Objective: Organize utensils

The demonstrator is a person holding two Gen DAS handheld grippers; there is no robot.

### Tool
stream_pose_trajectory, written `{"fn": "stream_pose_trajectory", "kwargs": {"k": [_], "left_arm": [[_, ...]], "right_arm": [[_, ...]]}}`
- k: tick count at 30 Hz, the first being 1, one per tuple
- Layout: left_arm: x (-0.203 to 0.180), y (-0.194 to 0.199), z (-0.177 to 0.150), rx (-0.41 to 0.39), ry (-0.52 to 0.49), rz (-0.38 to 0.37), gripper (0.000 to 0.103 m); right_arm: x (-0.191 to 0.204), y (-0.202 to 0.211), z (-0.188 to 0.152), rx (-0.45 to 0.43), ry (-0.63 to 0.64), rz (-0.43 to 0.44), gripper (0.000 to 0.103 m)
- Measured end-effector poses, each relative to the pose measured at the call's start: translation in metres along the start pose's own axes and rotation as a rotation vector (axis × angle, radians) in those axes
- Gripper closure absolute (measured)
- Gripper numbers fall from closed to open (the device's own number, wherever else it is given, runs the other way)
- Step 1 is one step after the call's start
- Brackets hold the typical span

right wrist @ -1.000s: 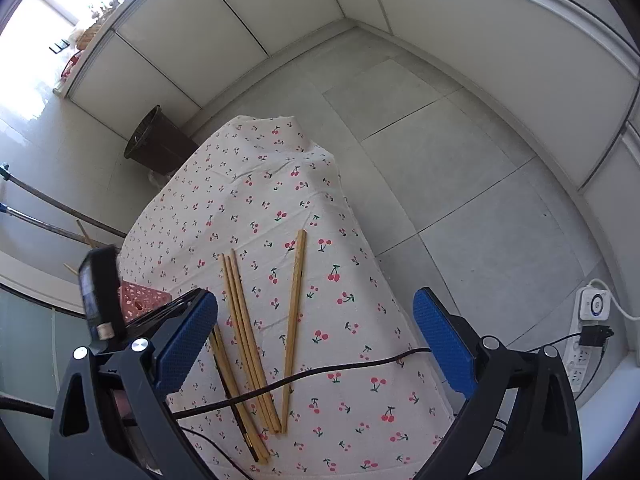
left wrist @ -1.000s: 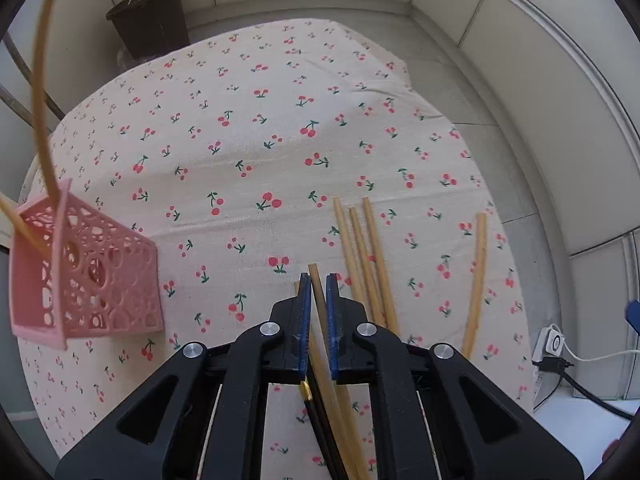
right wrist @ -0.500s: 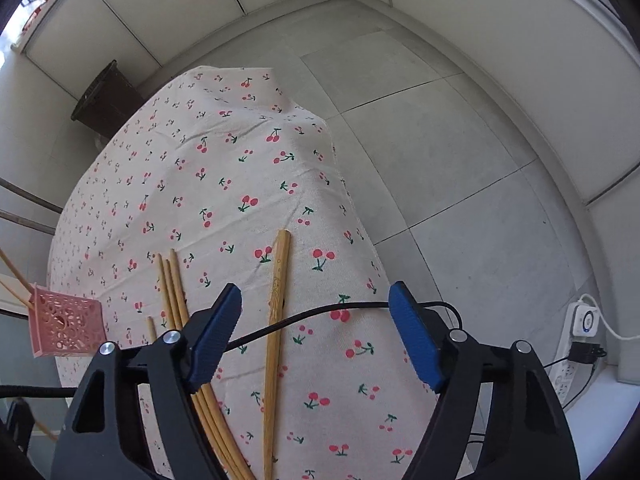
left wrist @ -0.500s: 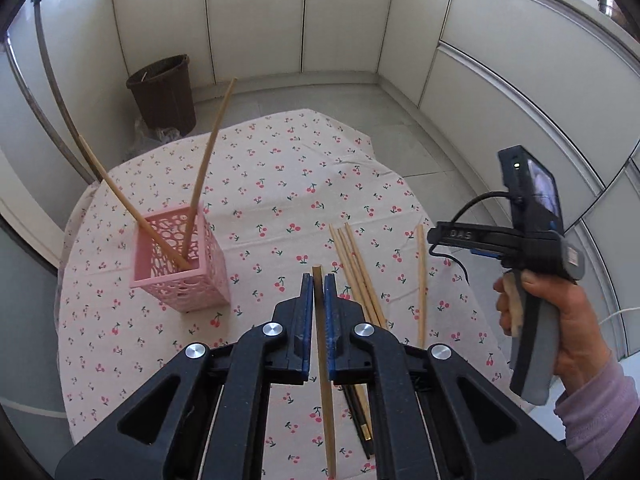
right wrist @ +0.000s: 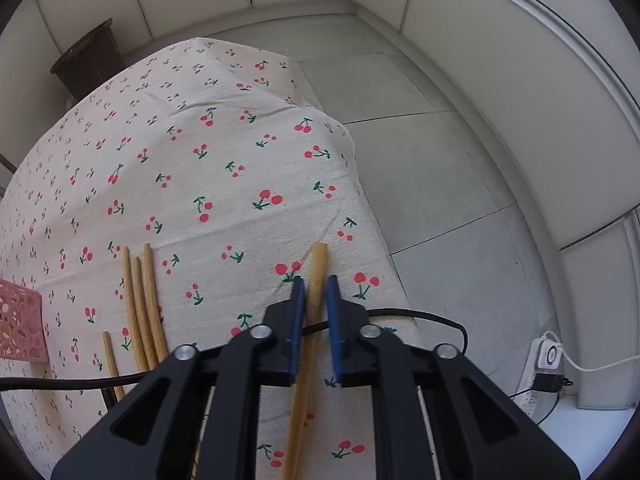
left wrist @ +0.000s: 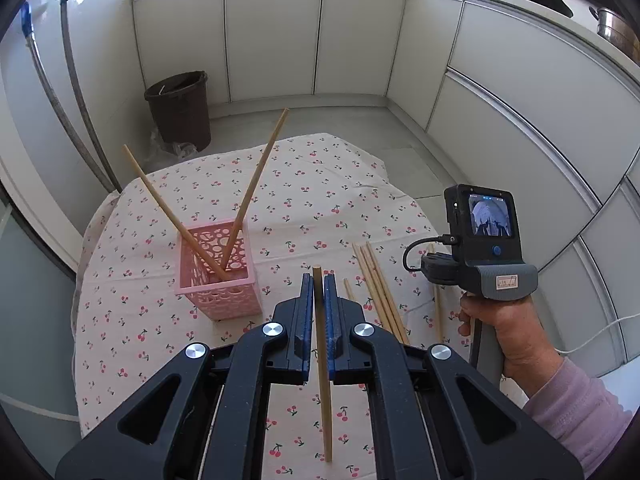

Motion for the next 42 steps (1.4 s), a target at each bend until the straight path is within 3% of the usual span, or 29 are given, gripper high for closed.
{"fn": "stream_pose_trajectory", "kwargs": {"k": [7, 19, 22, 27, 33, 36, 42], "left_arm": [[0.017, 0.014, 0.006, -0.043, 0.038, 0.013, 0.098], [0.034, 0.053, 0.018, -0.115, 0.095, -0.012, 0.098], [0.035, 0.046, 0.014, -0.067, 0.091, -0.013, 0.098], [0.026, -0.022, -0.031, 0.227, 0.047, -0.004, 0.095], [0.028, -0.099, -0.113, 0.482, 0.061, 0.067, 0.086], [0.027, -0.113, -0.134, 0.515, 0.085, 0.048, 0.081], [0.017, -0.113, -0.139, 0.436, -0.005, 0.131, 0.085]], "right_arm": [[-0.01, 0.042, 0.0, -0.103, -0.068, 0.16, 0.095], [-0.018, 0.164, -0.015, -0.307, -0.041, 0.352, 0.095], [-0.013, 0.19, -0.019, -0.354, -0.009, 0.371, 0.095], [-0.01, 0.213, -0.021, -0.392, 0.008, 0.396, 0.095], [-0.021, 0.215, -0.02, -0.384, -0.02, 0.412, 0.095], [-0.03, 0.218, -0.015, -0.395, -0.047, 0.425, 0.095], [-0.045, 0.228, -0.012, -0.421, -0.088, 0.447, 0.095]]}}
Point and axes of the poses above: each gripper's, at about its wrist camera, not at the fingertips, and y roughly against the way its jaws point, x to its left, z to its top, the point moved 7 cm from there along -y, roughly the way its jaws point, and after that the axes turned 1 degree about z, right-handed, at the moved point
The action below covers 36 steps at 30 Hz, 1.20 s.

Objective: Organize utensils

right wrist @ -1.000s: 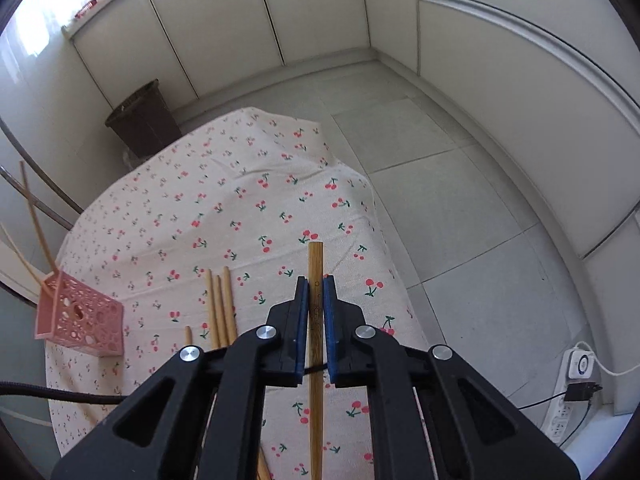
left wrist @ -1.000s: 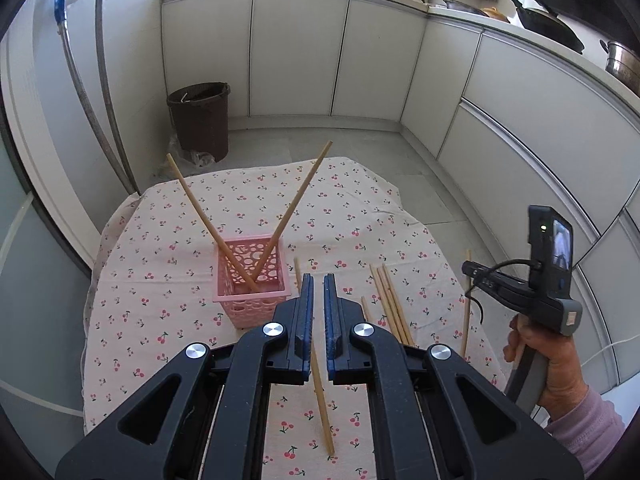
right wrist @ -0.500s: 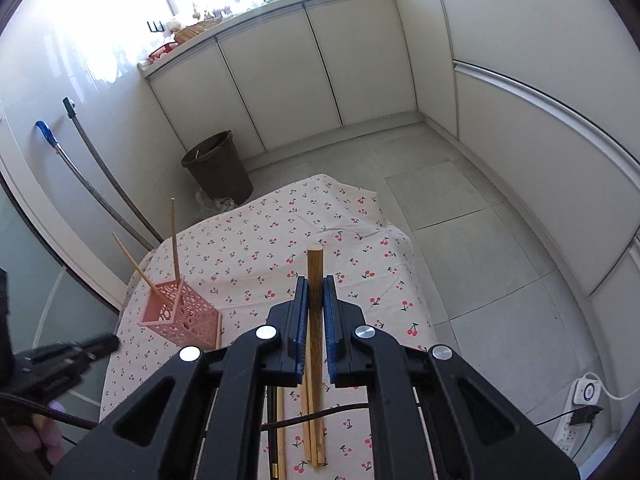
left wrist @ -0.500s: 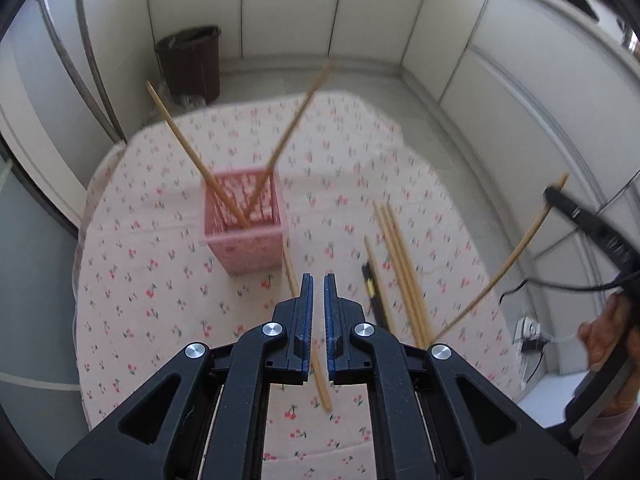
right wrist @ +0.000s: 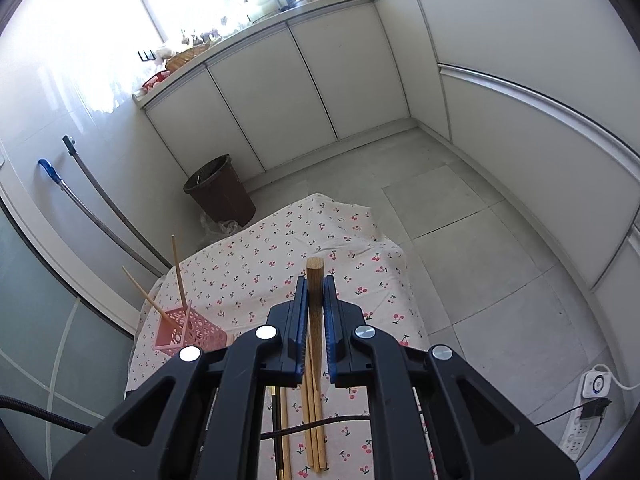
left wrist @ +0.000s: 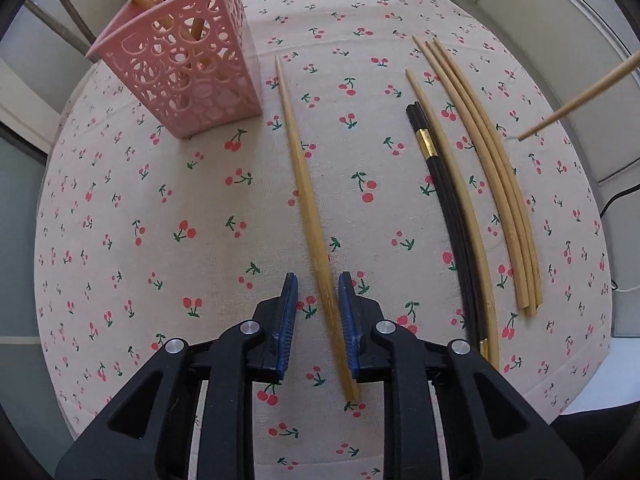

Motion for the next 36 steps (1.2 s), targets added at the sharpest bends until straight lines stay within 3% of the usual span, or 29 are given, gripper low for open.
{"fn": "stream_pose_trajectory", "kwargs": {"k": [4, 5, 8, 10, 16, 19, 27, 36], "left_arm": [[0.001, 0.0, 0.001, -0.009, -0.024, -0.036, 0.086], [0.0, 0.0, 0.001, -0.01, -0.036, -0.045, 0.093], [-0.015, 0.005, 0.004, -0.023, -0.088, -0.081, 0.096], [-0.023, 0.024, 0.008, -0.088, -0.117, -0.081, 0.096], [-0.025, 0.105, 0.023, -0.3, -0.101, -0.196, 0.096], [-0.022, 0.133, 0.032, -0.379, -0.091, -0.214, 0.096], [-0.007, 0.179, 0.047, -0.49, -0.049, -0.256, 0.096], [0.046, 0.251, 0.065, -0.645, 0.058, -0.267, 0.096]], "right_arm": [[-0.003, 0.003, 0.003, -0.008, -0.022, 0.011, 0.095], [-0.003, 0.003, 0.004, -0.008, -0.024, 0.013, 0.095], [0.0, 0.005, 0.005, -0.016, -0.025, 0.025, 0.095], [0.001, 0.01, 0.009, -0.03, -0.023, 0.036, 0.095], [0.007, 0.03, 0.023, -0.09, -0.022, 0.072, 0.095], [0.011, 0.037, 0.028, -0.109, -0.026, 0.09, 0.095], [0.043, 0.047, 0.04, -0.134, -0.019, 0.165, 0.095], [0.108, 0.068, 0.058, -0.198, 0.026, 0.27, 0.095]]}}
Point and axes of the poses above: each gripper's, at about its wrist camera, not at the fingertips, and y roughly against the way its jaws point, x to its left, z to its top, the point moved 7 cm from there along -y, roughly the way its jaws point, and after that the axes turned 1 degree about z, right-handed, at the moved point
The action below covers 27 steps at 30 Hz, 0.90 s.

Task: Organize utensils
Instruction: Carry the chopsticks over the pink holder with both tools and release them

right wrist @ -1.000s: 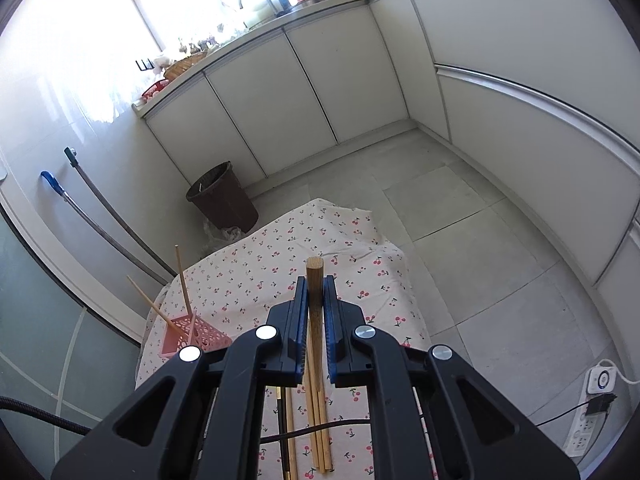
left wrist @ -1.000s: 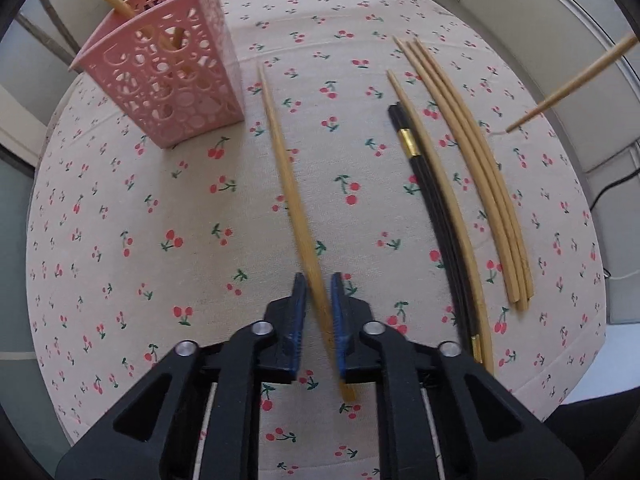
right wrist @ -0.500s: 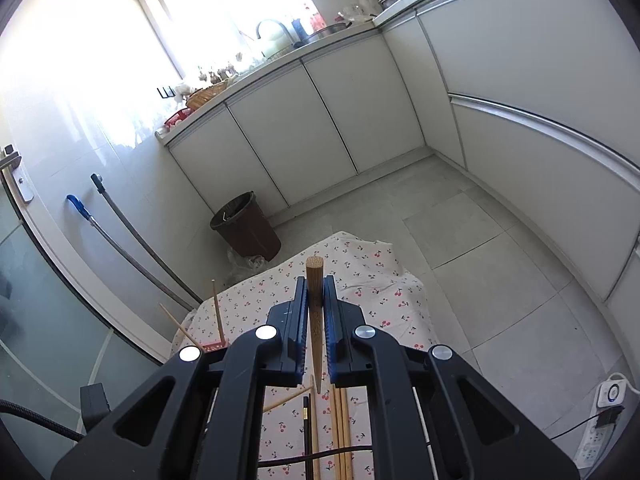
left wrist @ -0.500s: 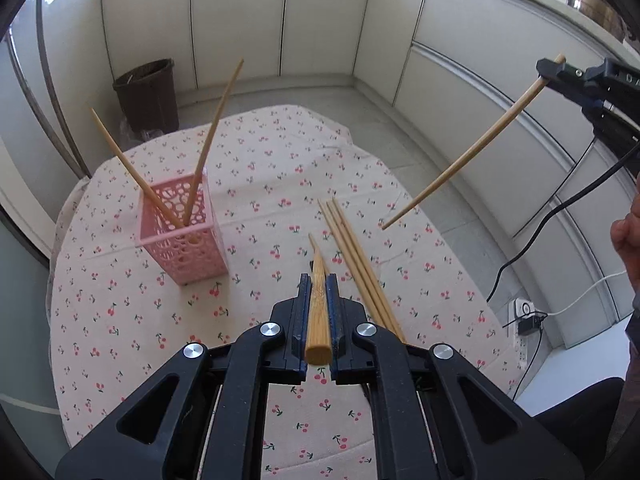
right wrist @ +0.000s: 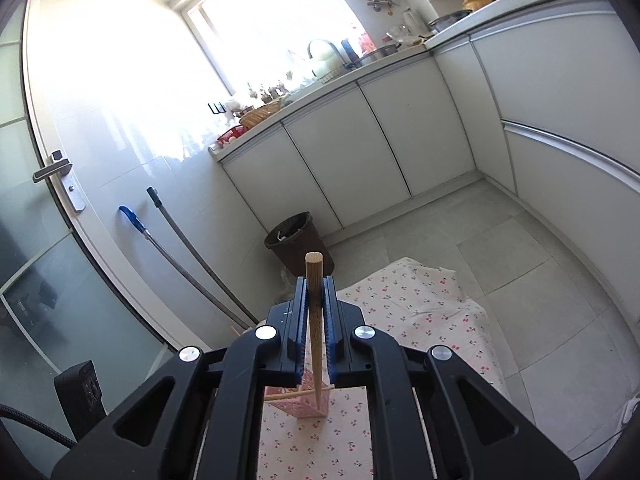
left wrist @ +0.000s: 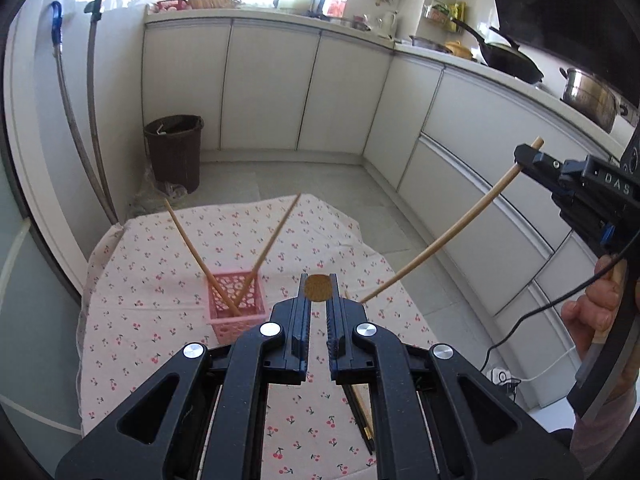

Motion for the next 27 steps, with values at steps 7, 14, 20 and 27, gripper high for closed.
{"fn": "stream_pose_trajectory", "kwargs": {"k": [7, 14, 20, 27], "left_arm": [[0.034, 0.015, 0.037, -0.031, 0.08, 0.064, 0.096], [0.056, -0.015, 0.041, 0.077, 0.101, 0.127, 0.096], [0.076, -0.04, 0.029, 0.158, 0.138, 0.13, 0.096], [0.081, -0.042, 0.03, 0.221, 0.146, 0.084, 0.095]], "right_arm": [[0.037, -0.022, 0.015, -0.016, 0.03, 0.032, 0.095], [0.044, -0.054, 0.01, 0.006, 0.021, 0.037, 0.095], [0.037, -0.079, 0.003, 0.027, 0.008, 0.009, 0.095], [0.029, -0.107, -0.002, 0.058, -0.022, -0.016, 0.095]]}}
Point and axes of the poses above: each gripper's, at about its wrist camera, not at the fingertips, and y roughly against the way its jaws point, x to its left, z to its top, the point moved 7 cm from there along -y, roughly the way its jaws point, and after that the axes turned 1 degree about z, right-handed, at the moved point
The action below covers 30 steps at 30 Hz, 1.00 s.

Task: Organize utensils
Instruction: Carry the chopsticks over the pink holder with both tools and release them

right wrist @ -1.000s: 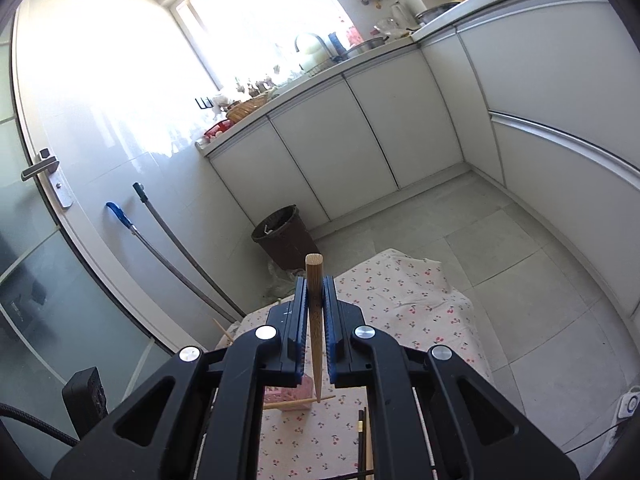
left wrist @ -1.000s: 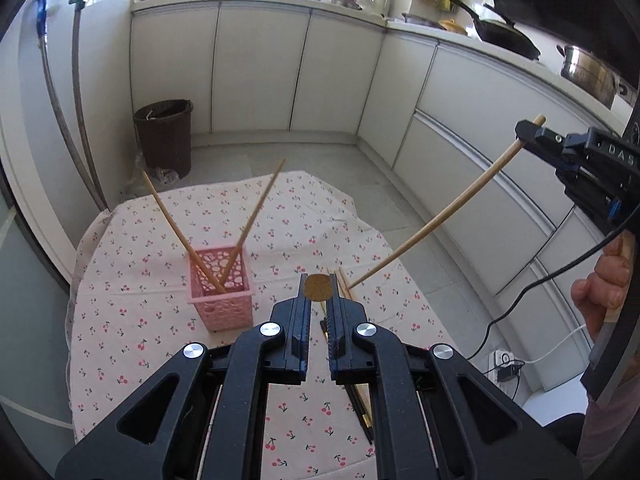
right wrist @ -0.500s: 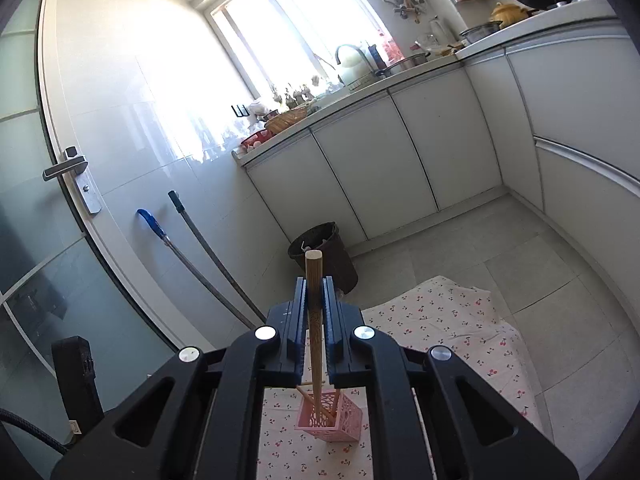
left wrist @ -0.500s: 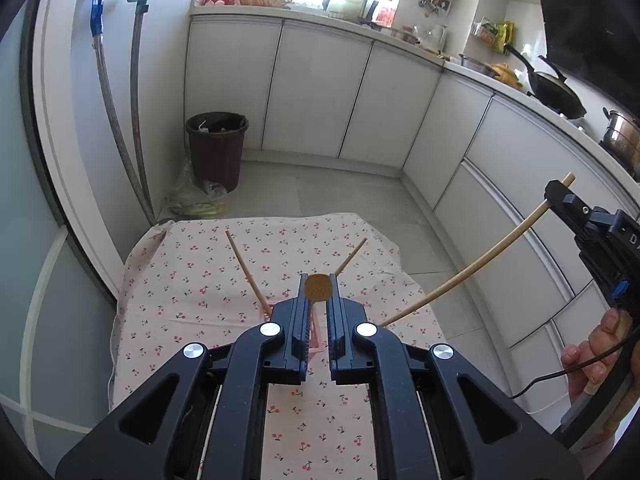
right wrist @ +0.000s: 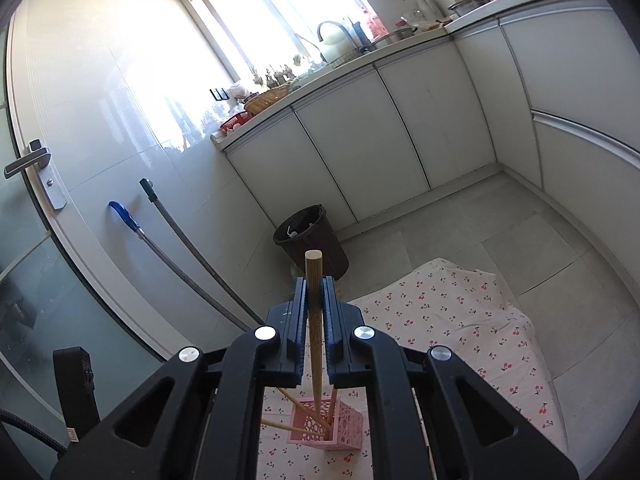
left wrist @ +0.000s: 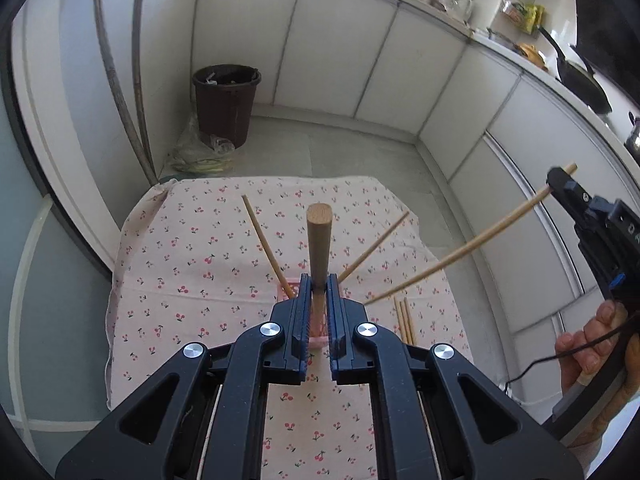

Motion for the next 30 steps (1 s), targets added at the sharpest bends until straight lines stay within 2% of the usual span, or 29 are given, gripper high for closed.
{"fn": "stream_pose_trajectory", "kwargs": {"k": [1, 2, 3, 4, 7, 9, 12, 17, 21, 26, 30], "left_arm": [[-0.002, -0.005, -0.002, 0.025, 0.0, -0.029, 0.094], [-0.001, -0.008, -0.002, 0.024, 0.026, -0.046, 0.087], [0.002, -0.009, -0.002, 0.015, 0.039, -0.027, 0.079], [0.005, -0.007, -0.001, -0.002, 0.046, 0.004, 0.078], [0.013, 0.016, 0.008, -0.115, 0.082, 0.062, 0.073], [0.015, 0.033, 0.013, -0.178, 0.098, 0.057, 0.06], [0.019, 0.051, 0.018, -0.239, 0.127, 0.054, 0.05], [0.017, 0.044, 0.015, -0.217, 0.127, 0.037, 0.05], [0.008, 0.029, 0.008, -0.185, 0.102, 0.039, 0.05], [-0.006, 0.019, -0.002, -0.166, 0.063, 0.041, 0.05], [-0.023, 0.012, -0.012, -0.152, 0.022, 0.049, 0.05]], "right_arm": [[0.0, -0.004, 0.0, 0.003, -0.003, -0.003, 0.095], [0.0, -0.006, -0.001, 0.006, -0.005, -0.006, 0.095], [0.0, -0.01, -0.002, 0.01, -0.007, -0.009, 0.095], [0.0, -0.011, -0.004, 0.012, -0.006, -0.012, 0.095], [0.006, -0.017, -0.007, 0.012, 0.015, -0.029, 0.095], [0.01, -0.022, -0.01, 0.012, 0.031, -0.037, 0.095], [0.016, -0.028, -0.016, 0.008, 0.056, -0.052, 0.095], [0.022, -0.044, -0.031, 0.024, 0.077, -0.041, 0.095], [0.029, -0.052, -0.048, 0.075, 0.118, -0.04, 0.092], [0.031, -0.035, -0.055, 0.1, 0.203, -0.083, 0.091], [0.013, -0.016, -0.063, 0.124, 0.214, -0.131, 0.087]]}}
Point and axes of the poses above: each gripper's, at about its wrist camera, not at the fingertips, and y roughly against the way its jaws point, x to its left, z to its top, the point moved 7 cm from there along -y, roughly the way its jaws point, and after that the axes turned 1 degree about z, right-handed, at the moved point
